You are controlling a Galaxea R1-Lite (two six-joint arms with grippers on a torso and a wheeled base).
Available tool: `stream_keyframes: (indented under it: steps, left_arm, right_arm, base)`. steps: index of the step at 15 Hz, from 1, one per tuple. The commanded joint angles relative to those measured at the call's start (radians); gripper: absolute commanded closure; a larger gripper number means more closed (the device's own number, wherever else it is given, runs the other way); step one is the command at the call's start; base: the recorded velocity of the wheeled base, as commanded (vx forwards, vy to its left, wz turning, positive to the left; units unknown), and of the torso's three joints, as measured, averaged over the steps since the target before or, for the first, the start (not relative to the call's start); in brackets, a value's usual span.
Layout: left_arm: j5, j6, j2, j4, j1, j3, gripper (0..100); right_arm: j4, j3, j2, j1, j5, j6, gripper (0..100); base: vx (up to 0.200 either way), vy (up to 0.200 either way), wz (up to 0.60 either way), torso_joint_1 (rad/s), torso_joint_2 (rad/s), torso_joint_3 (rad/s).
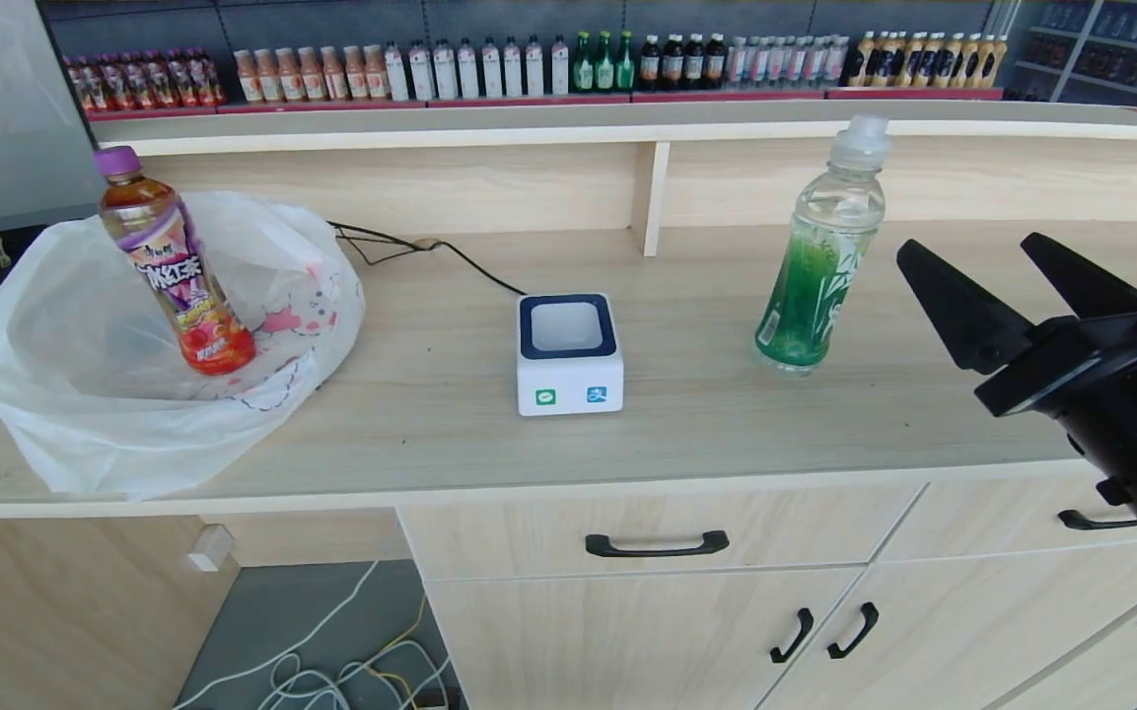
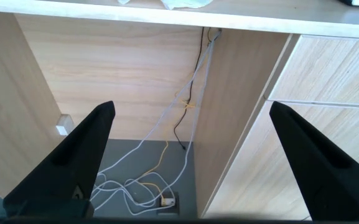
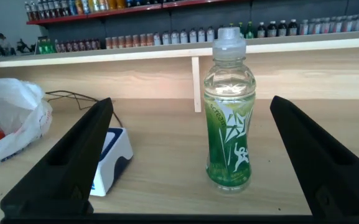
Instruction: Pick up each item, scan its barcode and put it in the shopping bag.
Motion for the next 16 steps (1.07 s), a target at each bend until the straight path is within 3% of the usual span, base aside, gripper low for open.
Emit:
stream_keyframes:
  steps: [1,7,11,13,16]
  left_arm:
    - [0.0,0.002,0.0,0.0,0.002,0.0,0]
    - [0.0,0.005,0.0,0.0,0.002,0.0,0]
    - [0.0,0.005,0.0,0.0,0.002,0.0,0]
    - [0.0,0.005,0.0,0.0,0.002,0.0,0]
    - [0.0,0.005,0.0,0.0,0.002,0.0,0]
  right_arm:
    - [-0.001,0.003,0.004,-0.001,-0.001,0.0,0]
    - [-0.003,-0.037,0.144,-0.028,0.015,-0.016,0]
    - [-0.015,-0.177,0.309,-0.051,0.01,-0.02,0]
    - [-0.035,-0.185,0.348,-0.059,0.012,-0.019,0]
    - [-0.041,-0.2,0.389,-0.117,0.015,-0.028,0]
  base:
    - [0.0,0.0,0.0,0.0,0.0,0.0]
    - [0.0,0.0,0.0,0.0,0.0,0.0]
    - [0.0,0.0,0.0,0.0,0.0,0.0]
    - [0.0,0.0,0.0,0.0,0.0,0.0]
    - [0.0,0.0,0.0,0.0,0.0,0.0]
